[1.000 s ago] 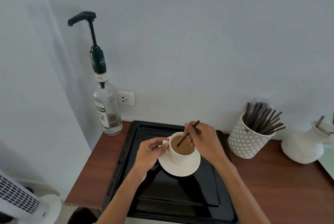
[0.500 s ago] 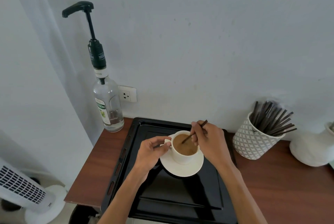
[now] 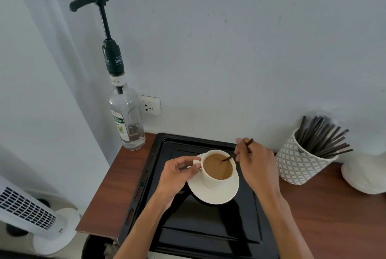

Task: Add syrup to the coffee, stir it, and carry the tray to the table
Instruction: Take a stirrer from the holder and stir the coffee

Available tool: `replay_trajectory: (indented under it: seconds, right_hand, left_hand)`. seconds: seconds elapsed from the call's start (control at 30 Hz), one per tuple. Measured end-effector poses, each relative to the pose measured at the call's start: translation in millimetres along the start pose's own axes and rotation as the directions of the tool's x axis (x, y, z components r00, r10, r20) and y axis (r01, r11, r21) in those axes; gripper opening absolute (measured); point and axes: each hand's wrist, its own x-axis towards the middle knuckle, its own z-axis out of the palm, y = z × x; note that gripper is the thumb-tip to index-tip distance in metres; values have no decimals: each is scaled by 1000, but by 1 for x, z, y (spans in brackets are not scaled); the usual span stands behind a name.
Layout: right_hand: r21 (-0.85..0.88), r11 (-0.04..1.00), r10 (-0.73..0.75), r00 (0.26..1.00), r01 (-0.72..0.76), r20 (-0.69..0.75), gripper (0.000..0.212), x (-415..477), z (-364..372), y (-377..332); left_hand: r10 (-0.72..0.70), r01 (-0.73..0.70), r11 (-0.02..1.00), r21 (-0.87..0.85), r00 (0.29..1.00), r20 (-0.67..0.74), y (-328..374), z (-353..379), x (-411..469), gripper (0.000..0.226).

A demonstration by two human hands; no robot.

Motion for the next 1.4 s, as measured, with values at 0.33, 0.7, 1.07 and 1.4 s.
replay_trajectory:
  seconds: [0.33,0.7,1.07,1.4]
  right_hand:
    - [110,994,8,998,-14,55,39,-7,12,-6]
    - [132,991,9,996,-20,86,42,-13,8,-3]
    - [-16,999,35,999,-36,-27,46,-19,-2,-1]
    - [-77,996,40,995,-47,-89,46,-13,1,0]
  left_hand:
    - [-8,8,1000,-8,1000,13,-2,-1,1,16]
    - [-29,29,1000,1,999,40,0,-4,2,16]
    - [-30,31,1000,-6,998,49,1,-4,3,16]
    - [-26,24,999,27,997,69,1,-6,6,17]
